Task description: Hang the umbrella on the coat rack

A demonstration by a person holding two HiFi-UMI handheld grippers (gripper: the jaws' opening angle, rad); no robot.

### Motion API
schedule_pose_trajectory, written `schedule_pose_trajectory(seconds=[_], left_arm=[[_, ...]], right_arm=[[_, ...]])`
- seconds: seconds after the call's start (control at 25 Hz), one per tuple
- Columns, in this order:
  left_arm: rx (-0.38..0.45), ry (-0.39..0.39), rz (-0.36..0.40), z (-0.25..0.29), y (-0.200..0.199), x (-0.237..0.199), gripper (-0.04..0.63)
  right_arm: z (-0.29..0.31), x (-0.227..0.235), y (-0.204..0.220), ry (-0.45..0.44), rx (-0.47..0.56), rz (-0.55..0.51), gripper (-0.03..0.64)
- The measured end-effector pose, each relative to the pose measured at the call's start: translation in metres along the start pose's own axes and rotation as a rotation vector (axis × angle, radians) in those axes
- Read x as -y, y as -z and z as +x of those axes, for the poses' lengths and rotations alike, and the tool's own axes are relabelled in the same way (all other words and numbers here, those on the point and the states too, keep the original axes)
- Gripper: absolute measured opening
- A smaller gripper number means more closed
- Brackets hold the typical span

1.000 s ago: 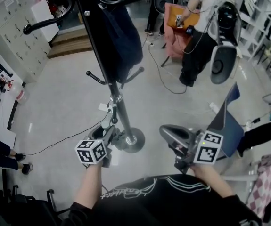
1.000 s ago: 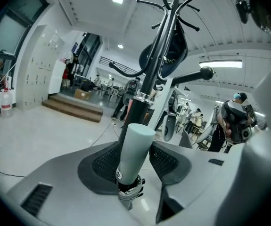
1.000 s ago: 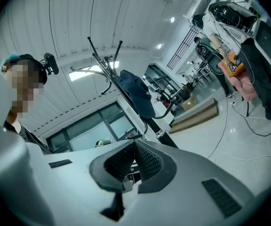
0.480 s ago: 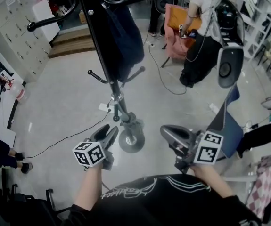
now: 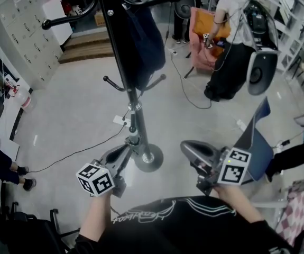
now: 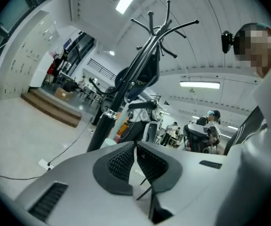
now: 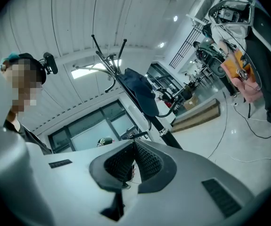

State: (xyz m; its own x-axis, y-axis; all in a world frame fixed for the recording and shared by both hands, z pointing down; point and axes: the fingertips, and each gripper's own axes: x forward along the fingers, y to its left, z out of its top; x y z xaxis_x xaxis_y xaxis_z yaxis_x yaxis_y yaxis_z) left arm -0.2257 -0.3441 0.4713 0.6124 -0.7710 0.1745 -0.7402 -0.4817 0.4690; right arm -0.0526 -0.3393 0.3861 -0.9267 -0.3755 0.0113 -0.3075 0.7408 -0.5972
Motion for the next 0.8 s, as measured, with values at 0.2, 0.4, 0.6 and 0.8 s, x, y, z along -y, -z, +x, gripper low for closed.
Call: schedule_pose_trajectory(seconds=[0.2,0.4,0.6,0.8], left_arm=[[0.046,0.033,0.042,-0.021,-0.021,0.039,-0.002],[0.073,0.066,0.067,-0.034,-0.034,0.081,-0.002],[0.065,0.069,0.095,-0.04,-0.029,0.125,-0.002],[0.078,0.053,0.082,-0.05,-0.021,0.172,-0.002]], right_arm=[[-0.005,-0.013,0.004,-0.023,-0.022,-0.02,0.012],[-0.015,-0.026,0.008,-0.05,-0.034,-0.034,0.012],[-0.038,-0.046,0.014,-0.089,-0.034,-0.034,0.012],[-0.065,-0.071,0.02,-0.132,-0.05,-0.039,0.012]])
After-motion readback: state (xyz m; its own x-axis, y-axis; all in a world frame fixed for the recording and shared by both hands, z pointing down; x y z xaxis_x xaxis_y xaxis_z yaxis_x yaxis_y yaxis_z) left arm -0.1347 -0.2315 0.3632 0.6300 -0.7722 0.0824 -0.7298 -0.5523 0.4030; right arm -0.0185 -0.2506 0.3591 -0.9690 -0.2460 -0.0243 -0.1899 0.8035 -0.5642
